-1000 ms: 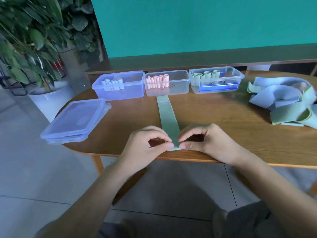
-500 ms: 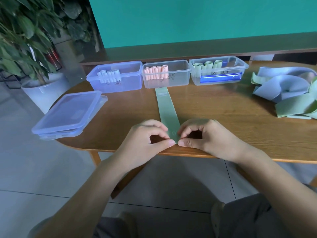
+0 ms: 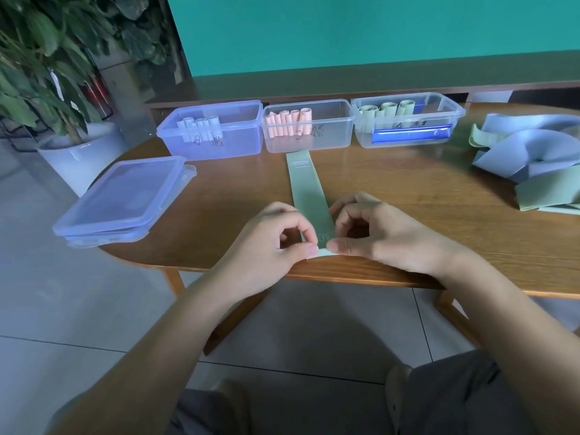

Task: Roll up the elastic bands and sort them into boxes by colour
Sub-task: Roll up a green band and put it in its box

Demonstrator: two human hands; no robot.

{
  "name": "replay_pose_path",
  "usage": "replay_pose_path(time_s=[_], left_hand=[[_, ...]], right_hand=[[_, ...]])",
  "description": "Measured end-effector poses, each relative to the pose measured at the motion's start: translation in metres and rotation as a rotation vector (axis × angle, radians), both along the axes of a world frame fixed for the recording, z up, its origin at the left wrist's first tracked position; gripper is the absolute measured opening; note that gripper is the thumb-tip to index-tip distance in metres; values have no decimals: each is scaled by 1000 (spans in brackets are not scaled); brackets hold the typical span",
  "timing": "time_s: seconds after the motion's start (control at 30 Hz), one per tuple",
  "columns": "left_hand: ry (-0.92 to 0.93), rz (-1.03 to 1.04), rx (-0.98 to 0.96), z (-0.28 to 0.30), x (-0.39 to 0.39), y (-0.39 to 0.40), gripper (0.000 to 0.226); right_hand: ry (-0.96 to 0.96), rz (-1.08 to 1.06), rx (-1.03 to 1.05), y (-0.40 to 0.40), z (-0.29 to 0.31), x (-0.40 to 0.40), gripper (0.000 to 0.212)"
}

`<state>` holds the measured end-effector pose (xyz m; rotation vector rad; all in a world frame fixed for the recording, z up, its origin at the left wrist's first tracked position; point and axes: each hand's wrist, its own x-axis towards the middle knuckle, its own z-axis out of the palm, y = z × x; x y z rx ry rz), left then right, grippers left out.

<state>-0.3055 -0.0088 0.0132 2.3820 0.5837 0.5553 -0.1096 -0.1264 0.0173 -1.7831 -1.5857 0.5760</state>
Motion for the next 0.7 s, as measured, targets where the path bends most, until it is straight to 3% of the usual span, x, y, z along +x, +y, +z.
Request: replay_pose_path(time_s=[0.13, 0.27, 0.5, 0.7], left_hand=[[-20, -45, 43, -1, 1, -3, 12], [-6, -63, 122, -2, 2, -3, 10], [-27, -70, 127, 0, -2, -2, 5], [-15, -38, 151, 1, 0, 0, 5]], right_hand=[[63, 105, 52, -1, -3, 0, 9], [3, 184, 112, -1, -7, 1, 8], [-177, 204, 201, -6, -10, 0, 7], [-147, 142, 154, -9, -7, -1, 15]])
